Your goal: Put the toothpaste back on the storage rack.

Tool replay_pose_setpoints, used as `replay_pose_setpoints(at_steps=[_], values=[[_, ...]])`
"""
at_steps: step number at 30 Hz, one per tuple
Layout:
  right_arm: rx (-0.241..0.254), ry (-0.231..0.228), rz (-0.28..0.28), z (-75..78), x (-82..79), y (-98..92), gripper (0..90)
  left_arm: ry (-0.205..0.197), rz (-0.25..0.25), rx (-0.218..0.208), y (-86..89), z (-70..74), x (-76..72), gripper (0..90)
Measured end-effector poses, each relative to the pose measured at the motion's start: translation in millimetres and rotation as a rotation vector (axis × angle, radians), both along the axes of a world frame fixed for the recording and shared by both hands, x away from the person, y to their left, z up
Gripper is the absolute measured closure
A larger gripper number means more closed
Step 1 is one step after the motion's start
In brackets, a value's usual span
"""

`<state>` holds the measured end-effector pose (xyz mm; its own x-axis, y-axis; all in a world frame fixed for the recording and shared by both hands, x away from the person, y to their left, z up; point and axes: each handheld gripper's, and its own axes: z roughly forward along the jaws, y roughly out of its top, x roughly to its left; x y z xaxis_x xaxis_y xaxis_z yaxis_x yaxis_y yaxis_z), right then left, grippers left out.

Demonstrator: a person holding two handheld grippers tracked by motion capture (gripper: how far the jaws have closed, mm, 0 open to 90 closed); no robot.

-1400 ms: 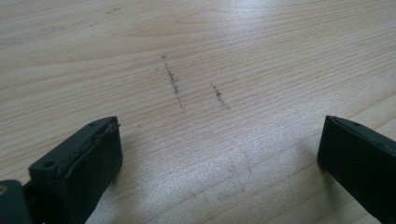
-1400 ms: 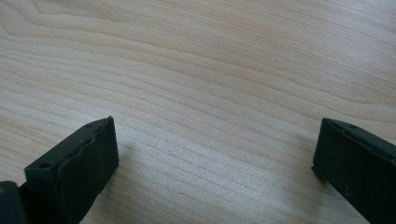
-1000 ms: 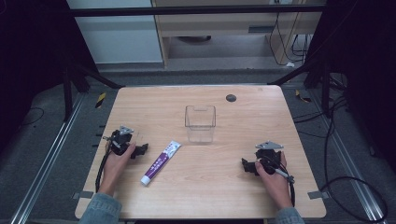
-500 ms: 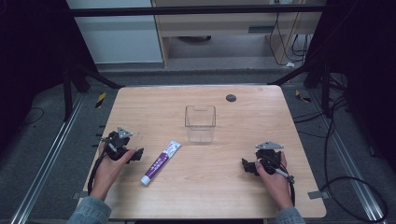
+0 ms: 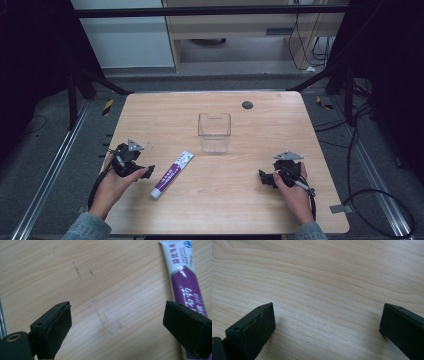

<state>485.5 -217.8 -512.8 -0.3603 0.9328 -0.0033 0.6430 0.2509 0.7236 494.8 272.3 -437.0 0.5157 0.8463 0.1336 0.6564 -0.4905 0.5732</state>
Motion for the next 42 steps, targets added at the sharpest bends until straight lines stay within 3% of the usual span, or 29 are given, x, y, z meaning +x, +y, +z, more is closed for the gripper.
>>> replay_pose_setpoints(at_steps=[7, 15, 23, 31, 42], values=[[0.000, 0.000, 0.000, 0.0, 0.0, 0.0, 0.3, 0.068, -0.048, -0.035, -6.3, 5.0, -0.1, 14.7], [0.000, 0.000, 0.000, 0.0, 0.0, 0.0, 0.3, 0.116, -0.096, -0.040, -17.0, 10.2, 4.8, 25.0], [-0.001, 0.000, 0.000, 0.0, 0.0, 0.0, 0.3, 0.190, -0.145, -0.032, -40.2, 9.5, 13.2, 30.3], [0.000, 0.000, 0.000, 0.0, 0.0, 0.0, 0.3, 0.261, -0.138, -0.022, -60.6, -1.2, 28.1, 33.6], [0.000, 0.000, 0.000, 0.0, 0.0, 0.0, 0.3, 0.296, -0.123, -0.039, -75.1, -14.1, 38.9, 35.8]])
